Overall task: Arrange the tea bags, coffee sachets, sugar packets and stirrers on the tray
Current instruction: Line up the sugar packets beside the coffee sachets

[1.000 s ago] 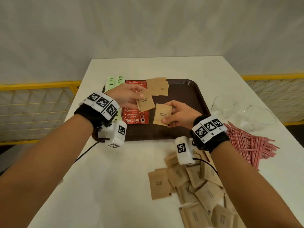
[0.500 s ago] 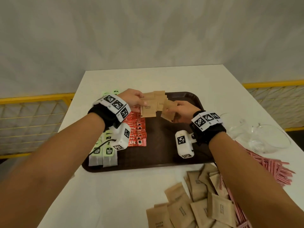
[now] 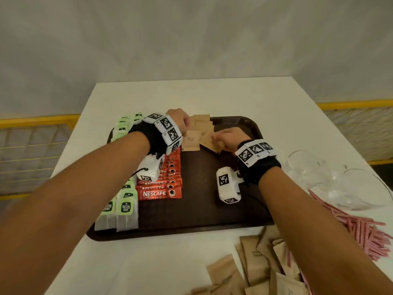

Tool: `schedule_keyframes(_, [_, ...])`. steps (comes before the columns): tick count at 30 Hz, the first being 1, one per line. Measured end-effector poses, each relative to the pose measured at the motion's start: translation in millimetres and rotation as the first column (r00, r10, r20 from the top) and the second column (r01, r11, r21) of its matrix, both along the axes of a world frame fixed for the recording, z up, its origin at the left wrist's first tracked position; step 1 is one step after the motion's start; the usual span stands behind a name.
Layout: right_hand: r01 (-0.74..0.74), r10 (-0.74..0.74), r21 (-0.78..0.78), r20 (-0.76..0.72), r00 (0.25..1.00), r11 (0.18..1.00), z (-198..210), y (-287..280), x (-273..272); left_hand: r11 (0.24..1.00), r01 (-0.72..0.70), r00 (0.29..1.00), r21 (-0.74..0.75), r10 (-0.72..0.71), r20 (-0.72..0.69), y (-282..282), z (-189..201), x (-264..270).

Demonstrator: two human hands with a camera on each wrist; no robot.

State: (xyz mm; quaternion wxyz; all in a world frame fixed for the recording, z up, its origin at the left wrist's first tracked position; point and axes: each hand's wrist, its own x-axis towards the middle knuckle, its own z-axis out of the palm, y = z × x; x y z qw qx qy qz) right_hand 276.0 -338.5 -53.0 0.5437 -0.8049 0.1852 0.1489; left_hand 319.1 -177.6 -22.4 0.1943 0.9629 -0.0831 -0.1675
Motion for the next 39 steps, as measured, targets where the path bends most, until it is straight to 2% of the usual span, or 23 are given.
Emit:
schedule_keyframes(3, [0.029, -0.008, -0.204, 0.106, 0.994, 0.979, 0.6, 0.0, 1.8, 1.000, 0.015, 1.000, 0.027, -0.015, -0.007, -2.2, -3.5, 3.9])
schedule_keyframes(5, [0.046, -0.014, -0.237, 0.136, 0.991, 0.971, -1.7, -0.4, 4.6, 0.999, 0.025, 1.000, 0.037, -0.024, -0.015, -2.3, -3.4, 5.3])
schedule_keyframes(9, [0.070, -0.045, -0.170, 0.146, 0.988, 0.983, -7.3, 1.0, 9.3, 0.998, 0.035, 0.999, 0.044, -0.033, -0.040, 2.7, -3.8, 8.8])
schedule_keyframes(14, [0.080, -0.075, -0.077, 0.075, 0.994, 0.994, -13.2, 9.4, 10.9, 0.998, 0.026, 0.998, 0.057, -0.023, -0.051, 2.8, -6.3, 10.3])
schedule_keyframes(17, [0.048, -0.035, -0.202, 0.066, 0.997, 0.978, -14.3, 12.7, 15.8, 0.993, 0.042, 0.999, 0.109, -0.040, -0.024, 0.8, -5.8, 8.8])
schedule_keyframes(20, [-0.036, 0.050, -0.367, 0.027, 0.998, 0.930, -12.0, 12.4, 18.0, 0.983, 0.072, 0.996, 0.171, -0.080, 0.038, -0.9, -7.2, 5.1])
schedule_keyframes(24, [-0.126, 0.119, -0.450, -0.044, 0.992, 0.884, -11.5, 12.5, 20.3, 0.964, 0.107, 0.988, 0.245, -0.131, 0.086, -4.4, -7.5, -1.9])
schedule_keyframes(27, [-0.116, 0.111, -0.441, -0.039, 0.993, 0.890, -11.5, 12.9, 21.6, 0.925, 0.185, 0.973, 0.332, -0.221, 0.071, -4.5, -13.7, -9.9])
schedule_keyframes(31, [-0.031, 0.046, -0.402, 0.027, 0.999, 0.915, -11.1, 13.9, 23.9, 0.881, 0.217, 0.968, 0.420, -0.249, 0.022, -4.6, -15.7, -11.7])
schedule_keyframes(36, [0.052, -0.031, -0.302, 0.076, 0.997, 0.952, -9.4, 14.9, 29.4, 0.909, 0.195, 0.973, 0.369, -0.227, 0.046, -5.4, -13.6, -13.0])
schedule_keyframes(39, [0.052, -0.025, -0.302, 0.093, 0.995, 0.952, -12.9, 13.7, 30.6, 0.907, 0.162, 0.979, 0.389, -0.197, 0.050, -8.3, -14.2, -14.7])
